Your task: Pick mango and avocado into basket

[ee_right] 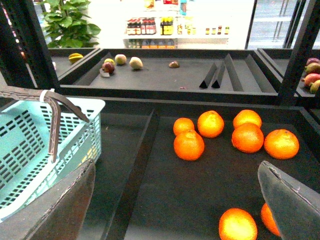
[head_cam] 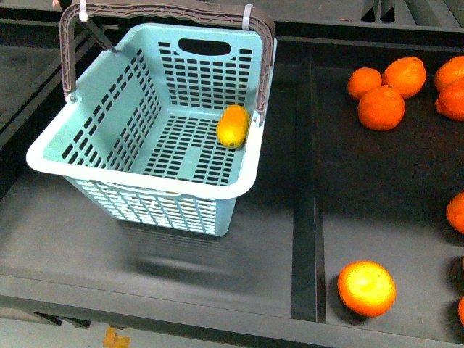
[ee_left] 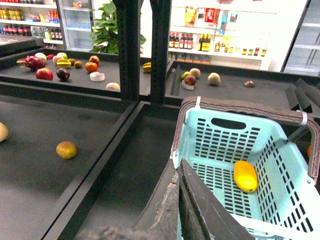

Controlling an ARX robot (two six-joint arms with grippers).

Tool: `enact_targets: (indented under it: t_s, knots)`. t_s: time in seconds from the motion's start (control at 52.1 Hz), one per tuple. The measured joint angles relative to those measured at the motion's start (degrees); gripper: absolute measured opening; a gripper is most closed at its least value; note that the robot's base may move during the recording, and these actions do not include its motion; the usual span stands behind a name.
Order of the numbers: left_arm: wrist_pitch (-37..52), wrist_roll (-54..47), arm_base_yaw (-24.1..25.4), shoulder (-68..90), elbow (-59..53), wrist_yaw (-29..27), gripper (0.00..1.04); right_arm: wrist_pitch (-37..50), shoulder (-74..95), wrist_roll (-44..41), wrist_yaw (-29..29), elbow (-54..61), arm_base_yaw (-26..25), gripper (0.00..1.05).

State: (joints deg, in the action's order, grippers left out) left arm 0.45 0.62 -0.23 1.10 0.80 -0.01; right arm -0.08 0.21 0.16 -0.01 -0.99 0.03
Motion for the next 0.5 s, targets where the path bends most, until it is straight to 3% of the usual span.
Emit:
enact_targets:
  t_s: [0.423,0.499]
  knots:
    - [-0.37,0.02,0.0,-0.74,0.0,-0.02,0.02,0.0,-0.02,0.0,0.0,0.0,0.0,0.96]
    - [-0.37,0.02,0.0,-0.74,0.0,-0.02,0.16,0.0,-0.02,0.0,0.0,0.0,0.0,0.96]
